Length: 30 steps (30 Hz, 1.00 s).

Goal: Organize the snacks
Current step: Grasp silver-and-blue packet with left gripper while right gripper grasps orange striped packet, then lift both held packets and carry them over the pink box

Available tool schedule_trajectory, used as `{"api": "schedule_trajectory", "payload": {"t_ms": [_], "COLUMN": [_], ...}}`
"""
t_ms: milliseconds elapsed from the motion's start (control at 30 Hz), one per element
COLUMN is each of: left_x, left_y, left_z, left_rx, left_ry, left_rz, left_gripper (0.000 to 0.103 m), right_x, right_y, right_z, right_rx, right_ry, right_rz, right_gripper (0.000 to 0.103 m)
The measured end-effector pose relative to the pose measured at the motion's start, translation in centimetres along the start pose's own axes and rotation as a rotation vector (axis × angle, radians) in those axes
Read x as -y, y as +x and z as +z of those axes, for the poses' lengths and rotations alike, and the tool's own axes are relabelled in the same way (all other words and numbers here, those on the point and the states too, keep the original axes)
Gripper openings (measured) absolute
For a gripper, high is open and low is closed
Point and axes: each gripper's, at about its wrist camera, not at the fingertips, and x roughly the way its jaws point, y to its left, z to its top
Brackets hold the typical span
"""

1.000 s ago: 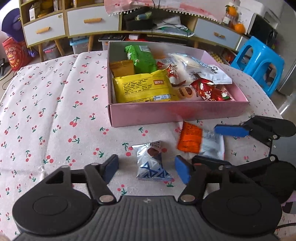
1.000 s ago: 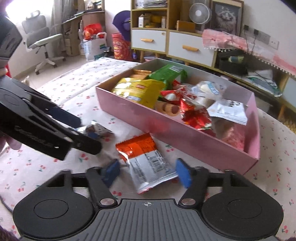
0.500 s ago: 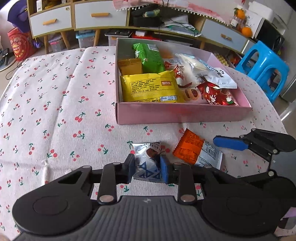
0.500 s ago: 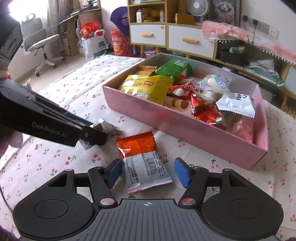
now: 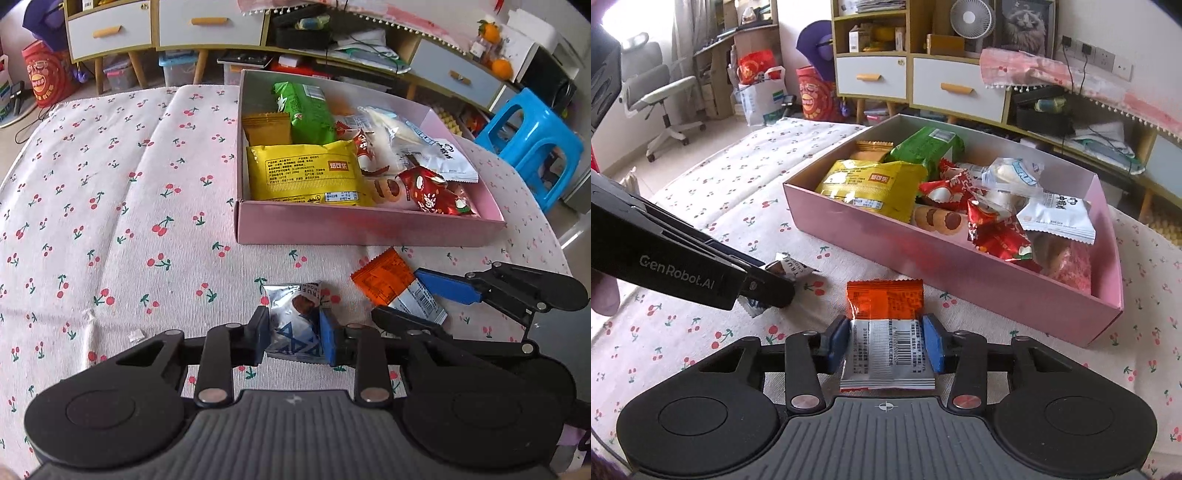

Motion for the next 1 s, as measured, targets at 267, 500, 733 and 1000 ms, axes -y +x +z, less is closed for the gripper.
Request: {"api": "schedule_trajectory", "payload": {"t_ms": [267, 500, 733, 1000], "left_x": [-0.5, -0.8, -1.2, -1.1], "left_y": [-0.3, -0.7, -1.3, -2.4], "left_z": [0.1, 0.5, 1.0, 2.2], "left_rx": [-0.008, -0.001, 0.025, 0.092], "left_ry": [-0.023, -0.055, -0.098, -0.145], "left_rz": [-0.011, -0.034, -0.061, -0.105], "left_gripper": [0.025, 0.024, 0.024, 0.024], "right_x": [-0.2, 0.7, 2.2, 4.8], "right_y": [-0.6, -2.4, -4.3, -5.8], "right_z": [0.4, 1.2, 1.9, 2.9], "right_rx": [-0.007, 0.024, 0.068, 0.133], "right_ry": [0.017, 0.097, 0.156, 0.271], "right_rz": [0.022, 0.040, 0.044, 0.009], "right_gripper": [0.039, 0.039, 0.039, 0.039]}}
